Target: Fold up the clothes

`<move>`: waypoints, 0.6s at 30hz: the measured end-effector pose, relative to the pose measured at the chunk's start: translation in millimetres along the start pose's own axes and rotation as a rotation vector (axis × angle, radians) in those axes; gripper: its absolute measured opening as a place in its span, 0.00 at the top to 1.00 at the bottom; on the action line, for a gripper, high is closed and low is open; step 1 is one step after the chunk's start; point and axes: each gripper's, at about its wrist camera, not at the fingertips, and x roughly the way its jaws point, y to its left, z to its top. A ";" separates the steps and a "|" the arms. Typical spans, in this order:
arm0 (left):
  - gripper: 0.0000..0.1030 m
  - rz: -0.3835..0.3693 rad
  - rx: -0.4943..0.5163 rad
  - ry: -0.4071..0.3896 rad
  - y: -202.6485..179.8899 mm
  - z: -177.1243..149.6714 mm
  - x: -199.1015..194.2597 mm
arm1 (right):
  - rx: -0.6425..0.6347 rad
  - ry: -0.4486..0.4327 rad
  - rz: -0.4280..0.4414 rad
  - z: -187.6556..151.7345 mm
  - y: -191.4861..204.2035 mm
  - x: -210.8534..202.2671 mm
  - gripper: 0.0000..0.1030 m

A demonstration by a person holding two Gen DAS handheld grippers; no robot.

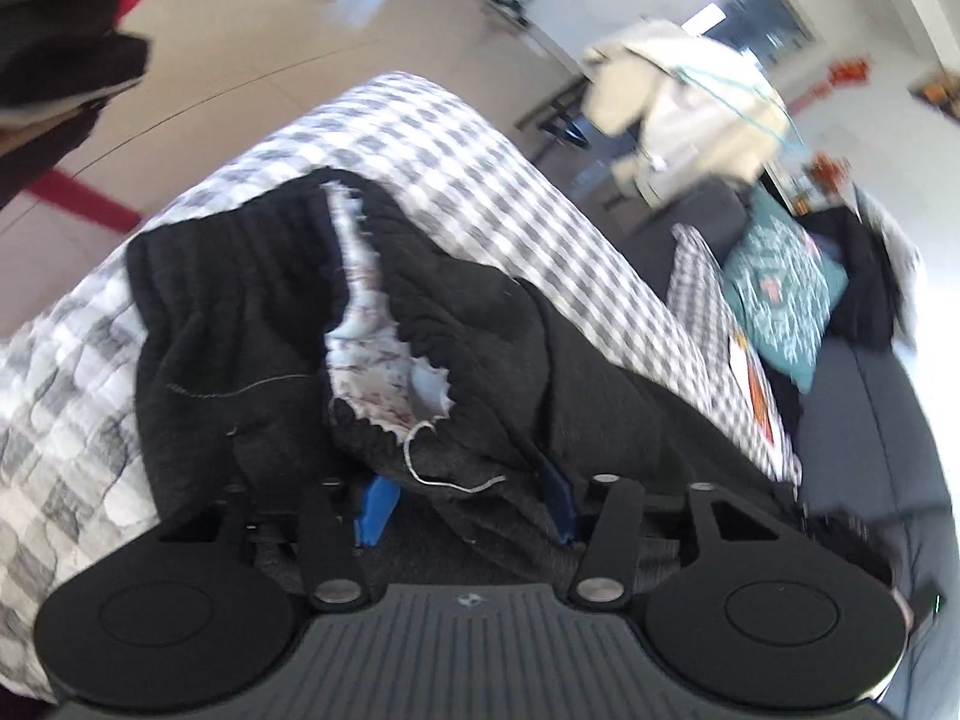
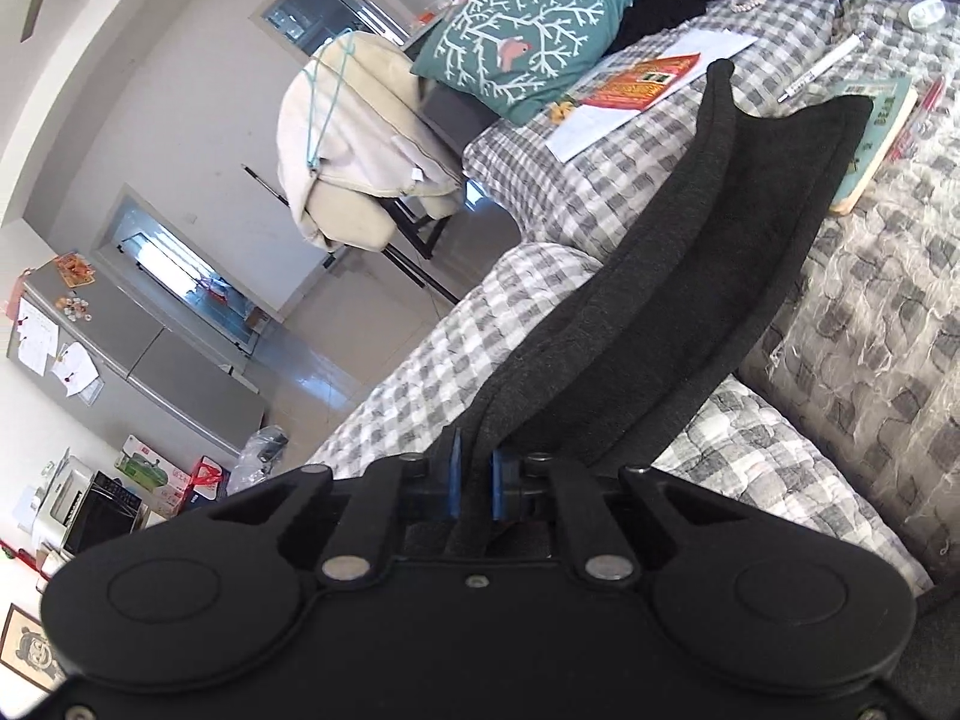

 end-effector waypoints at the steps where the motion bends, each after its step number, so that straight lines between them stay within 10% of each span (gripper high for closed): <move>1: 0.63 0.005 -0.021 -0.015 2.7 0.9 -1.6 | -0.005 0.000 0.007 -0.3 1.5 -4.1 0.90; 6: 0.80 -0.011 -0.070 -0.110 11.7 6.8 -16.4 | -0.048 0.006 0.040 -2.7 11.8 -27.1 0.90; 18: 0.83 -0.143 -0.042 -0.162 6.5 60.9 -60.8 | -0.307 0.011 0.073 -31.6 55.0 -102.4 0.90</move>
